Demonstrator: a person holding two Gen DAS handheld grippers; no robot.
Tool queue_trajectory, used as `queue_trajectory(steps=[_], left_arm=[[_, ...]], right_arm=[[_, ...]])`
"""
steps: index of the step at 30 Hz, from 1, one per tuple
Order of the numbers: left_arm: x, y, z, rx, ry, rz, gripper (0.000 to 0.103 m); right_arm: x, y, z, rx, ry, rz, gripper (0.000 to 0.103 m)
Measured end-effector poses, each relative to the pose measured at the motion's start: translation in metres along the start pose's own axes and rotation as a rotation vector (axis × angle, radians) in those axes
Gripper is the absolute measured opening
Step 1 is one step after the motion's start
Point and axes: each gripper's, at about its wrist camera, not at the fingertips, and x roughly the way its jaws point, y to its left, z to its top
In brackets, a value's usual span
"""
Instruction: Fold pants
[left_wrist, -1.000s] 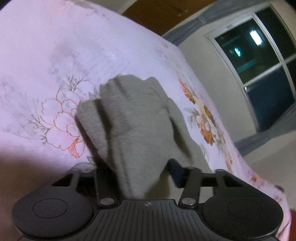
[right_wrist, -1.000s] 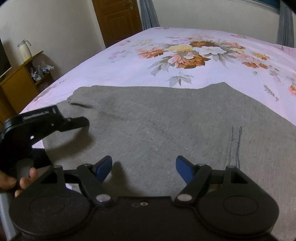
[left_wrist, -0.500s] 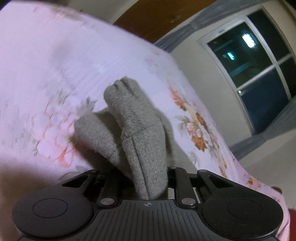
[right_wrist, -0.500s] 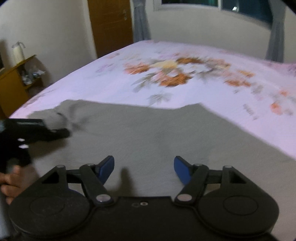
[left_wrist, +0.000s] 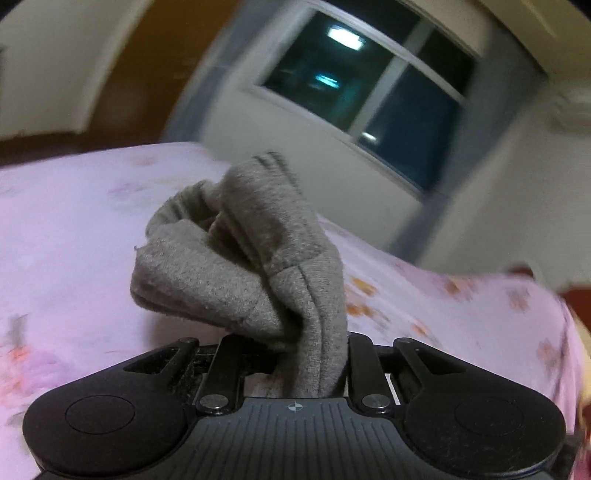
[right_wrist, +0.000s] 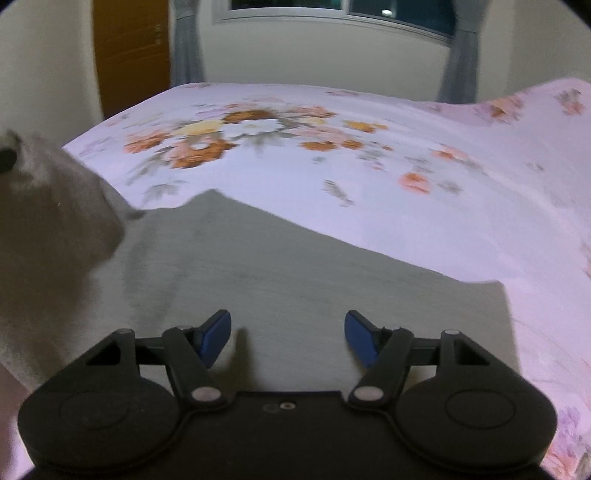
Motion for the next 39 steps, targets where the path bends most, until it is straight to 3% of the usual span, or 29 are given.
queue_trajectory(steps=[6, 9, 13, 16, 23, 24, 26, 28, 29, 31, 33, 39], left_arm=[[0.026, -0.096, -0.033, 0.227, 0.162, -0.114, 0.019], [0.038, -0.134, -0.062, 0.329, 0.27, -0.12, 0.019], [0.046, -0.174, -0.101, 0.512, 0.391, -0.077, 0.029], [0.037, -0.197, -0.107, 0.57, 0.38, -0.044, 0.033], [0.016, -0.21, -0.1, 0.535, 0.379, -0.017, 0.037], [0.014, -0.213, -0.1, 0.55, 0.379, -0.008, 0.041], [0.019, -0.218, -0.101, 0.596, 0.351, -0.023, 0.072], [0.012, -0.23, -0.106, 0.682, 0.297, -0.016, 0.082], [0.009, -0.234, -0.107, 0.697, 0.301, -0.031, 0.082], [0.007, -0.232, -0.098, 0.632, 0.31, -0.064, 0.082], [0.007, -0.221, -0.088, 0.55, 0.315, -0.047, 0.082], [0.009, -0.143, -0.072, 0.308, 0.349, 0.102, 0.082]], right_arm=[[-0.004, -0.051, -0.018, 0.096, 0.045, -0.021, 0.069], [-0.004, -0.075, -0.03, 0.144, 0.089, -0.015, 0.068], [-0.019, -0.109, -0.043, 0.235, 0.074, -0.008, 0.07], [-0.03, -0.129, -0.047, 0.279, 0.055, -0.007, 0.07], [-0.044, -0.154, -0.046, 0.378, 0.025, 0.042, 0.073], [-0.046, -0.155, -0.047, 0.38, 0.022, 0.049, 0.073], [-0.05, -0.153, -0.047, 0.383, 0.019, 0.053, 0.074], [-0.053, -0.152, -0.048, 0.389, 0.019, 0.055, 0.074], [-0.054, -0.154, -0.047, 0.396, 0.021, 0.058, 0.074], [-0.057, -0.157, -0.046, 0.418, 0.012, 0.072, 0.075], [-0.06, -0.157, -0.044, 0.437, 0.006, 0.101, 0.076], [-0.049, -0.143, -0.038, 0.504, 0.043, 0.27, 0.085]])
